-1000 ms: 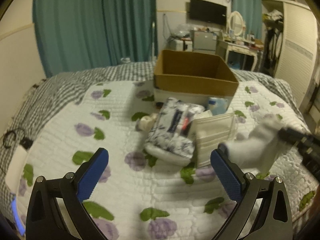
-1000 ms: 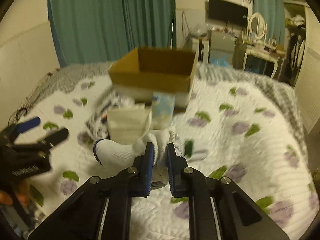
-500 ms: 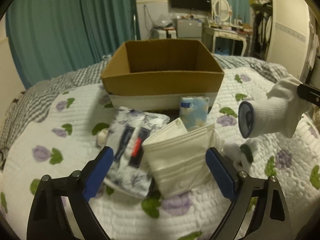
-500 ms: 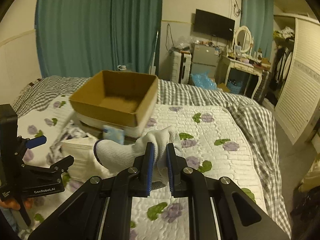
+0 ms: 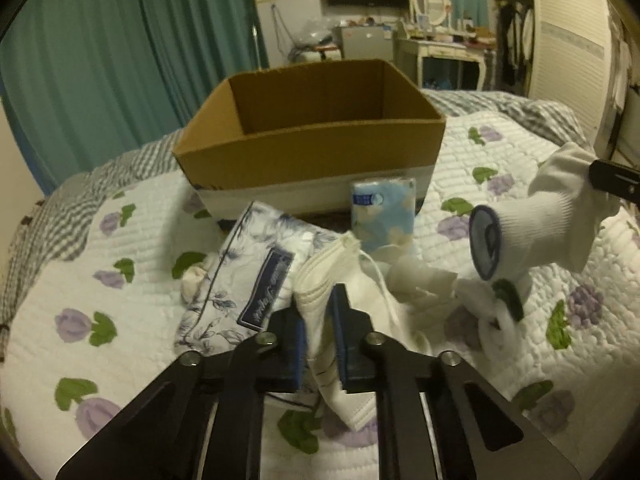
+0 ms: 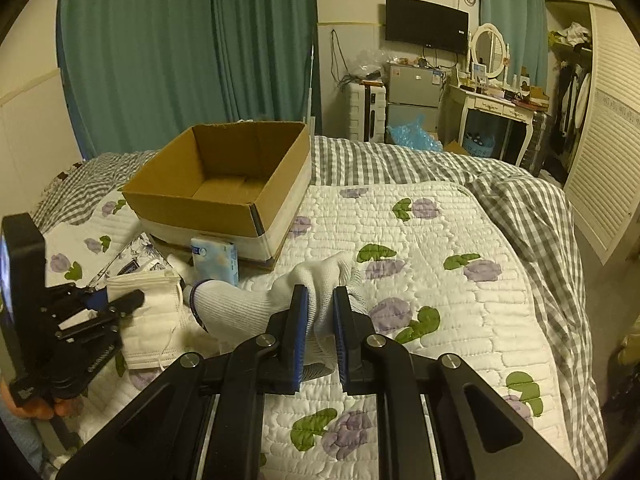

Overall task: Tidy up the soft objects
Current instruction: 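Grasp the folded white face mask with the left gripper while the right gripper holds the sock, then carry the mask and sock into the cardboard box and open both grippers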

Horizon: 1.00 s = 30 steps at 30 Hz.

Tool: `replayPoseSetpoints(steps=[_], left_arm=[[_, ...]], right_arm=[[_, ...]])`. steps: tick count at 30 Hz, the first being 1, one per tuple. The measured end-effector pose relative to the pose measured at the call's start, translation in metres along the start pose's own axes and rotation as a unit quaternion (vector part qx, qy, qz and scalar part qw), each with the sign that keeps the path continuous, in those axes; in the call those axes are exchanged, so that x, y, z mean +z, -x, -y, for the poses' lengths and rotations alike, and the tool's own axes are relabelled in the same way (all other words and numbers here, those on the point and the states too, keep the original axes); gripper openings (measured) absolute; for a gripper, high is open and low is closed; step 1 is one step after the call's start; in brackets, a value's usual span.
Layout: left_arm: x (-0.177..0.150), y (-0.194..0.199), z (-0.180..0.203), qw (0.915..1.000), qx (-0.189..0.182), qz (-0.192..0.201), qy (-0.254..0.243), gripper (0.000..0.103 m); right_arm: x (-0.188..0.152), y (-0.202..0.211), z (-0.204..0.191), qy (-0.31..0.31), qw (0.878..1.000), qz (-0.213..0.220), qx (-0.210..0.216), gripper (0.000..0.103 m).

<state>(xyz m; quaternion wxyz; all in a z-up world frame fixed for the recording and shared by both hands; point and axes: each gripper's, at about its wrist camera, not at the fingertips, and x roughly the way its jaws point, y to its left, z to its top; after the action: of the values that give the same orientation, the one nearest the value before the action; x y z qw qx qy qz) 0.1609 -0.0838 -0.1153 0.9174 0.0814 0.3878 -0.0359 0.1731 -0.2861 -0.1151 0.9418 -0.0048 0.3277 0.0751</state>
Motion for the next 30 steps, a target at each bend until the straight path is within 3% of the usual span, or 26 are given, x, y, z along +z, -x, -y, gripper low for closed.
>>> replayPoseSetpoints(steps=[7,17,24,30], left_arm=[[0.013,0.047,-0.011,0.9993,0.002,0.037,-0.005,0.009],[0.065,0.116,-0.039,0.9924,-0.014,0.121,-0.010,0.009],[0.103,0.103,-0.055,0.9912,0.001,0.132,-0.016,0.009],[0.133,0.054,-0.066,0.9926,0.014,0.120,-0.010,0.009]], right_arm=[[0.011,0.035,-0.013,0.010,1.000,0.028,-0.001,0.012],[0.059,0.092,-0.044,0.041,0.995,0.092,0.000,0.012],[0.104,0.087,-0.066,0.055,0.991,0.118,0.011,0.012],[0.146,0.037,-0.082,0.054,0.992,0.112,0.025,0.012]])
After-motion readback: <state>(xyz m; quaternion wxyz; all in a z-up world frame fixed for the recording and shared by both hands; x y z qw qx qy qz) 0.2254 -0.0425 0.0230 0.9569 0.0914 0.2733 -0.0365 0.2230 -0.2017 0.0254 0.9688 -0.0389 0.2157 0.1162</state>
